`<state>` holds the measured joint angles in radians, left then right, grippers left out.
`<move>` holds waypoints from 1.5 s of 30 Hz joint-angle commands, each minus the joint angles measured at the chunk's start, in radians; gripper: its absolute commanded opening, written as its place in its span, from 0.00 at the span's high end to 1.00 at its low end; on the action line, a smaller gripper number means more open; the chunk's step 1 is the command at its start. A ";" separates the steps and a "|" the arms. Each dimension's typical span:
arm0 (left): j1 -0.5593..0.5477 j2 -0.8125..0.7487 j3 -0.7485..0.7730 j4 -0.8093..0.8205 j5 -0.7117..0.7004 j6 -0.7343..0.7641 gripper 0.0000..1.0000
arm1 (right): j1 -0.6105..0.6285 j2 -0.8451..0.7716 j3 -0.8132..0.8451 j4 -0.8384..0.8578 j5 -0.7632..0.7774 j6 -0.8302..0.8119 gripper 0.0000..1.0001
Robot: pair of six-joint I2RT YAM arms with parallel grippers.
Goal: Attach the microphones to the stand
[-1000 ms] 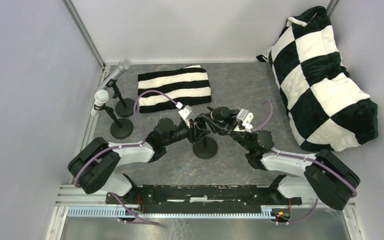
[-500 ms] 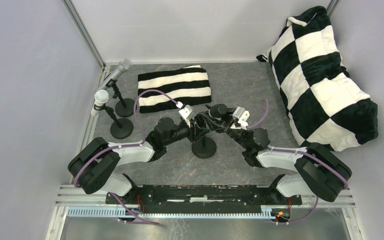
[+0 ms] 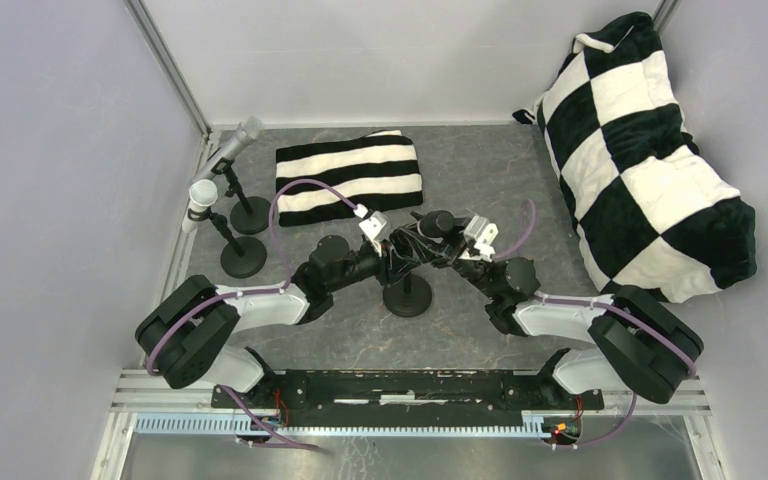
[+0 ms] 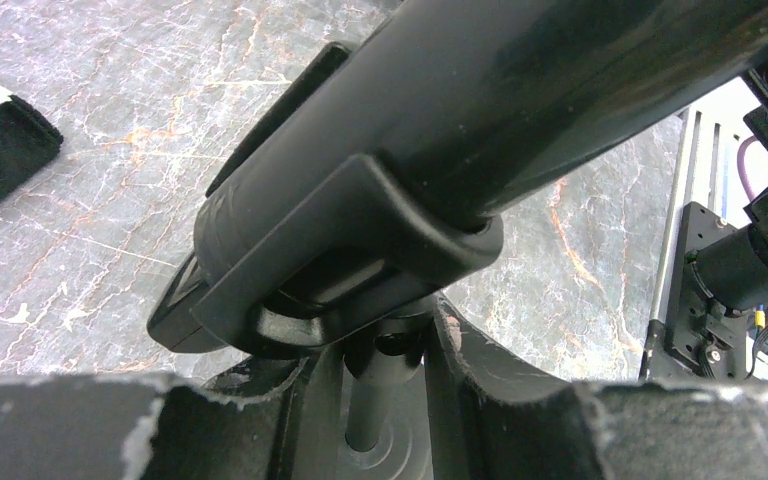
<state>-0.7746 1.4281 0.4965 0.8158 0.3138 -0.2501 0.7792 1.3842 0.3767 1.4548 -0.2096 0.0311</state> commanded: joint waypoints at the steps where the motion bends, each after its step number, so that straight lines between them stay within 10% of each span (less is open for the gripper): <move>1: -0.035 -0.027 0.006 0.039 0.014 0.015 0.98 | 0.008 0.018 -0.080 -0.479 -0.075 -0.056 0.95; 14: -0.035 -0.022 -0.004 0.032 -0.057 0.016 0.98 | 0.008 -0.347 0.025 -0.620 -0.121 -0.049 0.35; 22: -0.035 -0.018 -0.017 0.051 -0.077 0.004 0.98 | 0.008 -0.591 -0.037 -0.687 -0.054 -0.026 0.30; 32: -0.035 -0.052 0.001 -0.020 -0.142 0.050 0.98 | 0.009 -0.814 0.174 -1.360 0.174 0.043 0.30; 45: -0.035 -0.118 0.039 -0.151 -0.247 0.140 0.98 | 0.008 -0.570 0.761 -1.986 0.099 0.118 0.25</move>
<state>-0.8112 1.3426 0.4934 0.6846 0.1249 -0.1883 0.7834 0.7498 1.0355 -0.3431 -0.0807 0.0933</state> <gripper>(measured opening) 0.377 0.742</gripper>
